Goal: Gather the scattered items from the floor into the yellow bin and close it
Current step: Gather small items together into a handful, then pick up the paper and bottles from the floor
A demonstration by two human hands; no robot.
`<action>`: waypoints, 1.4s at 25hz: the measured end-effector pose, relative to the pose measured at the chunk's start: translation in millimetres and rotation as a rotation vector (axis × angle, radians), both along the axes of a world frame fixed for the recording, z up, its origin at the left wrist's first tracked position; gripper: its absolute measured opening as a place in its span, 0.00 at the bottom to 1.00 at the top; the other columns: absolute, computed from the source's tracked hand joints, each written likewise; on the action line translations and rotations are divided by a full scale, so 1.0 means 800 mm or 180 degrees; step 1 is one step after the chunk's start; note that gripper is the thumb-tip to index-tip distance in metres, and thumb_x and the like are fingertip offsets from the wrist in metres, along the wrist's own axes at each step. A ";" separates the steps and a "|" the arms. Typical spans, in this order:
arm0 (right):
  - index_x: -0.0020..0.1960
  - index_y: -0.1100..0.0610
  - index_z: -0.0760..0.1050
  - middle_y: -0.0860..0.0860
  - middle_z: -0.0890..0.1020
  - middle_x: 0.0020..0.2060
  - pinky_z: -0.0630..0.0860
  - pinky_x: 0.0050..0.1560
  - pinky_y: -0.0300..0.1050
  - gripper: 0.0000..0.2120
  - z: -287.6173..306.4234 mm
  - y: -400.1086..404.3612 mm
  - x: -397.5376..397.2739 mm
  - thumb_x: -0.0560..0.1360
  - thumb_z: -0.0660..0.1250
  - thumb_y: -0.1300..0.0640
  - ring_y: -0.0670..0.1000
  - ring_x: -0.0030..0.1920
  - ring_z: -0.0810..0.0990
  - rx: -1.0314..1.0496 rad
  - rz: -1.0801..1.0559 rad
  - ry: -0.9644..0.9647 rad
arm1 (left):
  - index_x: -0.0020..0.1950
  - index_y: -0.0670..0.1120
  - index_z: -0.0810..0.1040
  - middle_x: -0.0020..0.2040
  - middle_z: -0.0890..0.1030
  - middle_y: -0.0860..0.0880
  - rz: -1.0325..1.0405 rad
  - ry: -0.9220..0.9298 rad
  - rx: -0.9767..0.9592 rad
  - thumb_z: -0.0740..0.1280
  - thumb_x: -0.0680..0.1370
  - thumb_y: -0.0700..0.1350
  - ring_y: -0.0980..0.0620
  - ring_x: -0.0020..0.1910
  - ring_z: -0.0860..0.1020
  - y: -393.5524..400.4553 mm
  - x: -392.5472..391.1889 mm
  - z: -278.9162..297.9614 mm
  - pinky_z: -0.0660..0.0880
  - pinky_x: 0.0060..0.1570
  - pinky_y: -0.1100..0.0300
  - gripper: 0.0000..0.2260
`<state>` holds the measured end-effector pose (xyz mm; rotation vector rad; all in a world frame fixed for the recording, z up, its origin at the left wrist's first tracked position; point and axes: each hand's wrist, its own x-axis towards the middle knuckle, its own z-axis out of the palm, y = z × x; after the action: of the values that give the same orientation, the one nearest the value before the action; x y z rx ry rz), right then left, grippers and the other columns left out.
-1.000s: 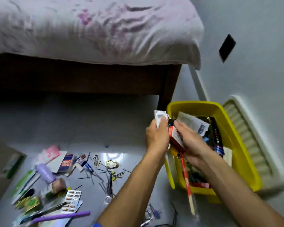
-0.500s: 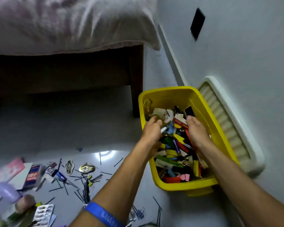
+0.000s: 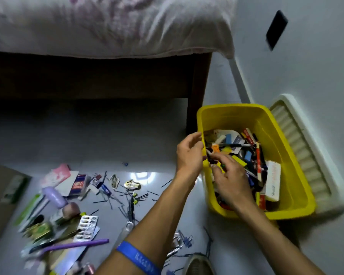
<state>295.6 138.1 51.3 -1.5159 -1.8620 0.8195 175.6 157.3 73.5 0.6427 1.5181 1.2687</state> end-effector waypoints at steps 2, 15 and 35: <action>0.63 0.54 0.76 0.49 0.78 0.60 0.73 0.60 0.42 0.14 0.001 -0.018 -0.048 0.79 0.62 0.62 0.44 0.58 0.74 -0.0052 0.0352 0.0039 | 0.60 0.52 0.79 0.53 0.81 0.55 0.0133 0.0155 0.0067 0.60 0.80 0.39 0.54 0.56 0.79 -0.031 -0.036 -0.001 0.79 0.55 0.54 0.14; 0.64 0.45 0.74 0.44 0.77 0.65 0.71 0.51 0.39 0.17 -0.121 -0.086 -0.312 0.76 0.66 0.53 0.45 0.53 0.77 -0.1447 0.2070 -0.0719 | 0.63 0.50 0.78 0.58 0.82 0.50 0.1282 0.0805 -0.1128 0.65 0.77 0.40 0.49 0.55 0.80 -0.195 -0.326 -0.151 0.76 0.58 0.53 0.15; 0.68 0.53 0.65 0.55 0.73 0.63 0.70 0.59 0.55 0.37 -0.230 -0.038 -0.612 0.67 0.66 0.32 0.59 0.62 0.71 -0.0775 0.2152 -0.2364 | 0.43 0.50 0.71 0.41 0.77 0.50 0.1663 0.1651 -0.2202 0.67 0.67 0.47 0.45 0.41 0.76 -0.235 -0.568 -0.247 0.68 0.36 0.56 0.08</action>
<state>-194.0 107.5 -132.8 -1.4466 -3.0198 0.8512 -278.8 -30.5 -124.0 0.1054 2.5071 0.8530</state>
